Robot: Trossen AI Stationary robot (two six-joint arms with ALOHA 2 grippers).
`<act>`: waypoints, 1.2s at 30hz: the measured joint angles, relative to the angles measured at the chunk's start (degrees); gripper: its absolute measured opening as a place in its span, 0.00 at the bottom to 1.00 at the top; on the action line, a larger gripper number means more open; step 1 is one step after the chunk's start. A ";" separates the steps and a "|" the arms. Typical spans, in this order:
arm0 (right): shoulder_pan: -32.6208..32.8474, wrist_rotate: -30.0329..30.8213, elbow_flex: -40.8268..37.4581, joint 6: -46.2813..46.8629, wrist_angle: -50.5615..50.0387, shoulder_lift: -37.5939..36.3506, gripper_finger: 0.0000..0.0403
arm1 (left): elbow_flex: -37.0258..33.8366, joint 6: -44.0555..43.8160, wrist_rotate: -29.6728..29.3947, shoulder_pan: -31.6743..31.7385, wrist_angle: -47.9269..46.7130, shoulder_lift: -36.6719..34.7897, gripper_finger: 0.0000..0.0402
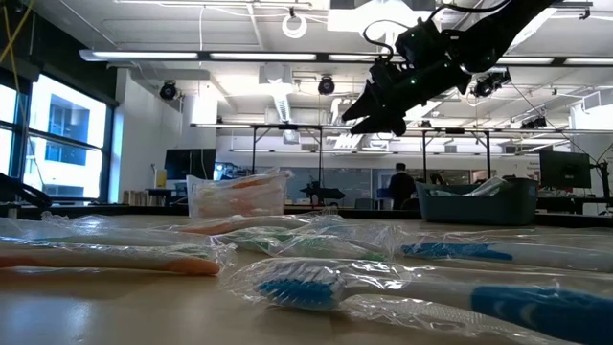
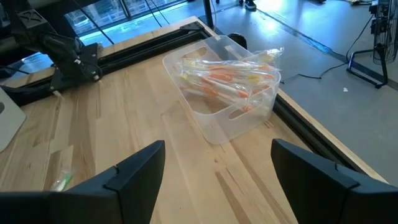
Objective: Pick & Place Toothbrushes
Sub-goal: Put the top blue toothbrush into the gray bin, then put the green toothbrush into the blue bin
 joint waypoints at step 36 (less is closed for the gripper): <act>0.00 0.00 0.00 -1.03 -0.02 0.00 0.71 | -0.25 2.52 4.07 0.03 1.94 -5.89 0.51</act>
